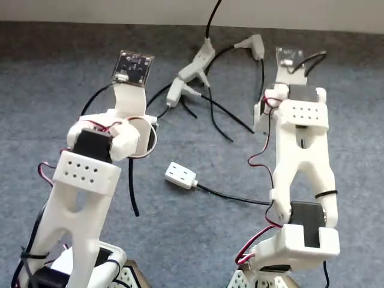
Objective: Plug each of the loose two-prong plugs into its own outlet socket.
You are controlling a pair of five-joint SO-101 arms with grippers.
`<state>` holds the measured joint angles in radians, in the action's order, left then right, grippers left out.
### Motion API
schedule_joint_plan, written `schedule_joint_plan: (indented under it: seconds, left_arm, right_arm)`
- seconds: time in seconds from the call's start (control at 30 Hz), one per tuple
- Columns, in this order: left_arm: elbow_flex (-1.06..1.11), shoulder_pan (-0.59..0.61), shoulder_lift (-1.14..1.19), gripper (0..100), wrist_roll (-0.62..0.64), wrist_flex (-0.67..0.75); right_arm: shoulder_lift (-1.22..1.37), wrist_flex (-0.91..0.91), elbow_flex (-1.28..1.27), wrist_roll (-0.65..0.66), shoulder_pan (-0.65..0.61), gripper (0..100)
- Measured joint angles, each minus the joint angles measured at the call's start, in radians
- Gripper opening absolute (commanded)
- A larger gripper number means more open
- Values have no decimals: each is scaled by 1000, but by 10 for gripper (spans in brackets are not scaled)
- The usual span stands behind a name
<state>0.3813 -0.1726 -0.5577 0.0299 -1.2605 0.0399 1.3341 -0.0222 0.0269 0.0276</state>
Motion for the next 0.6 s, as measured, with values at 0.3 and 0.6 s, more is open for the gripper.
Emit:
schedule_joint_plan:
  seconds: [0.3, 0.6]
  left_arm:
    - [-186, -78, 176, 8, -37, -181]
    - [-279, -256, 397, 8, -41, -216]
  right_arm:
    - [0, -232, -385, 0, 12, 6]
    - [-21, -463, -628, 0, 57, 6]
